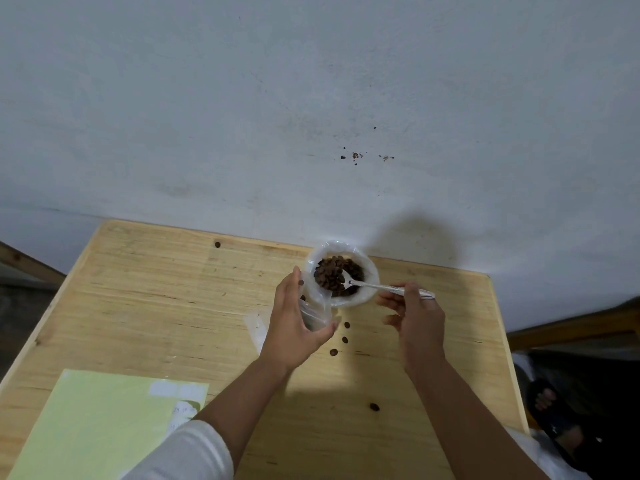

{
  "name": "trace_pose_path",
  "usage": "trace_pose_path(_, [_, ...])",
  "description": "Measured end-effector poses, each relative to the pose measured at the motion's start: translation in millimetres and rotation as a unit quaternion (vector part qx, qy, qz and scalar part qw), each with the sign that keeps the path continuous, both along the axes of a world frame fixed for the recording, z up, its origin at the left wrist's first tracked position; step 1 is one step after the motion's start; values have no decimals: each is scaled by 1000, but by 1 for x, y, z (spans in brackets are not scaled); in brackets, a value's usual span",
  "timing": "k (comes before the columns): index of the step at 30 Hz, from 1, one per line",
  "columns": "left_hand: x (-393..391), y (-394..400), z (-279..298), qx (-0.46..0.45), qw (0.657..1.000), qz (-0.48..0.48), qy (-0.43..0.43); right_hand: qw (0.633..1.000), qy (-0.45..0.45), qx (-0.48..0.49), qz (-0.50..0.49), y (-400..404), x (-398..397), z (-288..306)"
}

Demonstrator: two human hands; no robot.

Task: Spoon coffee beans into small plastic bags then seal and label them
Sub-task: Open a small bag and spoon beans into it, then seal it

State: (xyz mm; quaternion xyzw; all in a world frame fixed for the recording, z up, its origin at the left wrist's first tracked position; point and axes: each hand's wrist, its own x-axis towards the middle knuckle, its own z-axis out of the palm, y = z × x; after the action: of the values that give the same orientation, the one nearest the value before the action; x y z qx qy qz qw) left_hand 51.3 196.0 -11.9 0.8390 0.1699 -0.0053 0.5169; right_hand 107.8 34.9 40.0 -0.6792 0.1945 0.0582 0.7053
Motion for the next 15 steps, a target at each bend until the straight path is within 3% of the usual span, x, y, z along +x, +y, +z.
trace_pose_path(6, [0,0,2,16,1000,7,-8,968,-135,-154,143,3,-18,15])
trace_pose_path(15, [-1,0,6,35,999,10,-21,932,-153,-270,186,-21,-30,18])
